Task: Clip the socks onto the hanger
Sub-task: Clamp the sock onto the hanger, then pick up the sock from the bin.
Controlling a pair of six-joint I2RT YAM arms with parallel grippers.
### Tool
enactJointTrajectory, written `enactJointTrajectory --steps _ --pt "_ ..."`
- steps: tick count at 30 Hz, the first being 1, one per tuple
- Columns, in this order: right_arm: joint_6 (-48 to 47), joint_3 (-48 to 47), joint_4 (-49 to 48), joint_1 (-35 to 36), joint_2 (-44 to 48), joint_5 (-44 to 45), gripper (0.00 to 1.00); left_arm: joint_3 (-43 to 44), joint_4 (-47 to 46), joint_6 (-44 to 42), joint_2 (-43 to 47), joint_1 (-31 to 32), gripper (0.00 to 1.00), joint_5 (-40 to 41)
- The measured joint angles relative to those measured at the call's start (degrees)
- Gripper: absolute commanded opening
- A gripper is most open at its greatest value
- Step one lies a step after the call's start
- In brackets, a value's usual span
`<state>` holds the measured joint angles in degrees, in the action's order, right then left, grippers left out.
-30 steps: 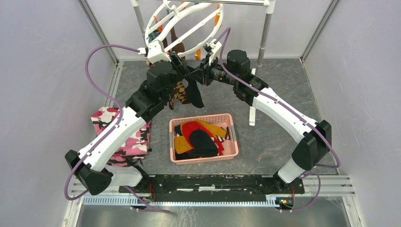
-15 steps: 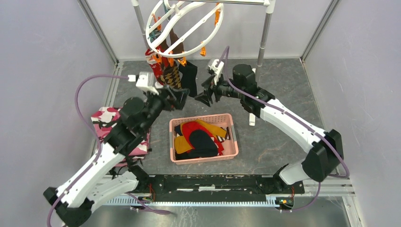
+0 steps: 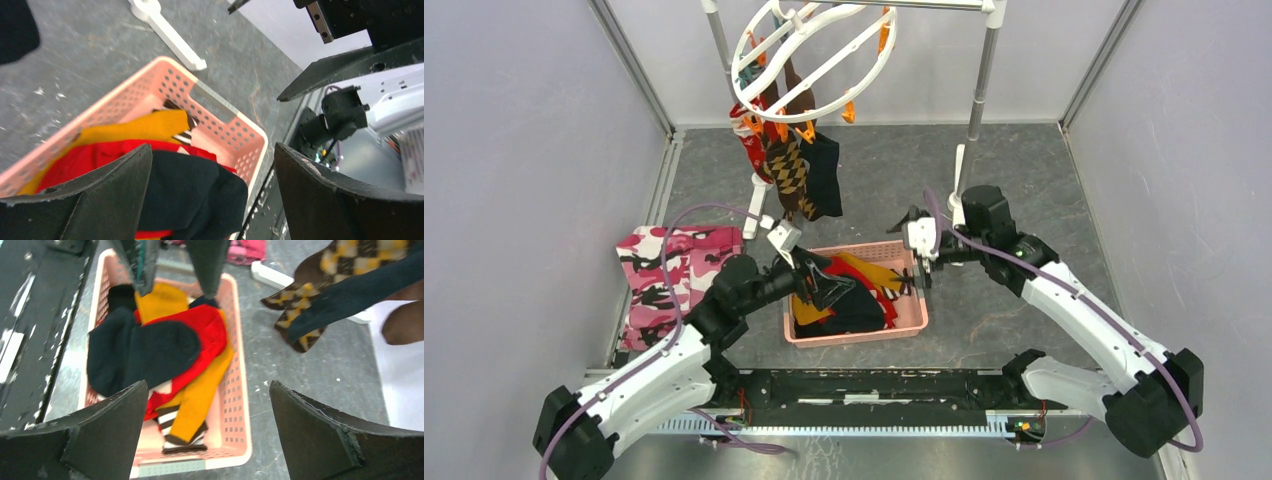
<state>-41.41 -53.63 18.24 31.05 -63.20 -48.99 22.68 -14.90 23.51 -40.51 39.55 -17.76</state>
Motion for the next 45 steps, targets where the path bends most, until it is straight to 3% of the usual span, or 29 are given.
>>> enactJointTrajectory --steps 6,13,19,24,26,29,36,40,45 --pt "-8.7 6.0 5.2 -1.7 2.9 -2.8 0.98 1.5 2.9 1.9 -6.9 2.2 0.91 -2.0" --pt "-9.9 6.0 6.3 -5.4 2.5 -4.2 0.98 12.9 20.2 1.7 -14.4 11.5 0.84 12.9" --pt "-9.4 5.5 7.2 -5.8 -1.0 -5.8 0.98 16.4 28.1 -1.0 -21.9 11.9 0.79 23.6" --pt "-9.4 5.5 7.6 -5.8 -2.0 -6.5 0.98 17.5 30.3 -4.7 -28.1 11.5 0.63 28.0" --pt "-9.3 5.5 7.6 -5.8 -2.0 -6.6 0.98 18.1 30.5 -5.2 -29.6 10.7 0.52 28.1" --pt "-9.4 5.5 7.7 -5.8 -2.0 -6.6 0.98 18.9 30.2 -6.5 -31.3 8.0 0.45 26.6" --pt "-9.4 5.4 8.2 -5.8 -2.3 -6.7 0.98 19.0 29.7 -6.7 -32.5 5.9 0.43 22.7" --pt "-9.4 5.3 8.5 -5.8 -2.4 -6.7 0.98 19.0 29.2 -6.7 -33.5 5.9 0.35 20.0" --pt "-9.4 5.2 8.8 -5.8 -2.4 -6.8 0.98 18.7 28.5 -6.7 -34.9 5.9 0.07 18.6"
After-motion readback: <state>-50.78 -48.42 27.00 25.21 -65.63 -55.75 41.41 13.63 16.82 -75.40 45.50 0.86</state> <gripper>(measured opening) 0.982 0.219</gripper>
